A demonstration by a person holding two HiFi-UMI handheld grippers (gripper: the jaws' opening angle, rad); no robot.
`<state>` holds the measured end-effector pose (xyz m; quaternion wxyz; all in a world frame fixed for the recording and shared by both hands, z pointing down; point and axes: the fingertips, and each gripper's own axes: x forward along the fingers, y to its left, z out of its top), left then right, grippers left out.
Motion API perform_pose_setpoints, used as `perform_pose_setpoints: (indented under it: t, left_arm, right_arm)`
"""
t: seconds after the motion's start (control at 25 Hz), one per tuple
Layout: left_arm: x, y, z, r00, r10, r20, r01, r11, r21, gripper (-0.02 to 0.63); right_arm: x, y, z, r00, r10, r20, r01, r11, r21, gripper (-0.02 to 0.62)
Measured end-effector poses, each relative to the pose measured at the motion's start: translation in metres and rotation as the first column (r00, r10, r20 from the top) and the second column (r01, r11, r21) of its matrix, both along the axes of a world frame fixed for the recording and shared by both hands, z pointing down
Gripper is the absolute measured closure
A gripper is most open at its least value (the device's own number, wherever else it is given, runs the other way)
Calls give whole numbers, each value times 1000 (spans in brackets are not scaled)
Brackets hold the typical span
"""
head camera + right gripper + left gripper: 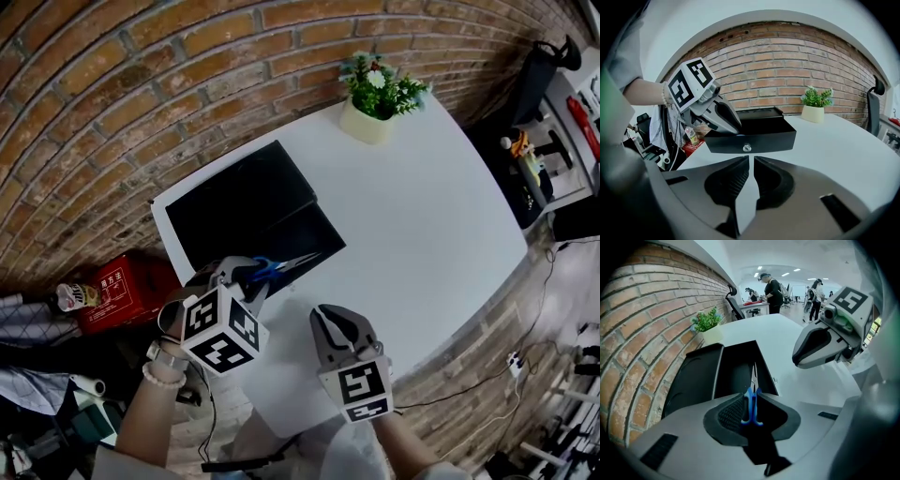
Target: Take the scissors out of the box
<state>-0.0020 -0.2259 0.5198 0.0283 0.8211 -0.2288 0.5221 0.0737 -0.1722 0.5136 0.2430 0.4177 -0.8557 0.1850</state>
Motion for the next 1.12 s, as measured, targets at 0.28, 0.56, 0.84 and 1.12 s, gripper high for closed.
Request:
perform_pose_setpoints:
  t: [0.28, 0.56, 0.84, 1.12]
  left_arm:
    - [1, -2, 16, 997, 34, 75, -29, 998, -61, 500]
    - [0, -4, 26, 985, 78, 152, -62, 992, -106, 486]
    - [3, -5, 29, 979, 87, 184, -65, 990, -124, 488]
    - [2, -2, 29, 974, 96, 205, -66, 986, -152, 489]
  right_arm:
    - [4, 0, -2, 1000, 11, 18, -10, 1000, -5, 537]
    - [7, -1, -1, 1000, 14, 25, -13, 1000, -8, 537]
    - [6, -3, -4, 999, 8, 35, -8, 1000, -4, 537]
    - [8, -5, -6, 999, 8, 43, -8, 1000, -1, 537]
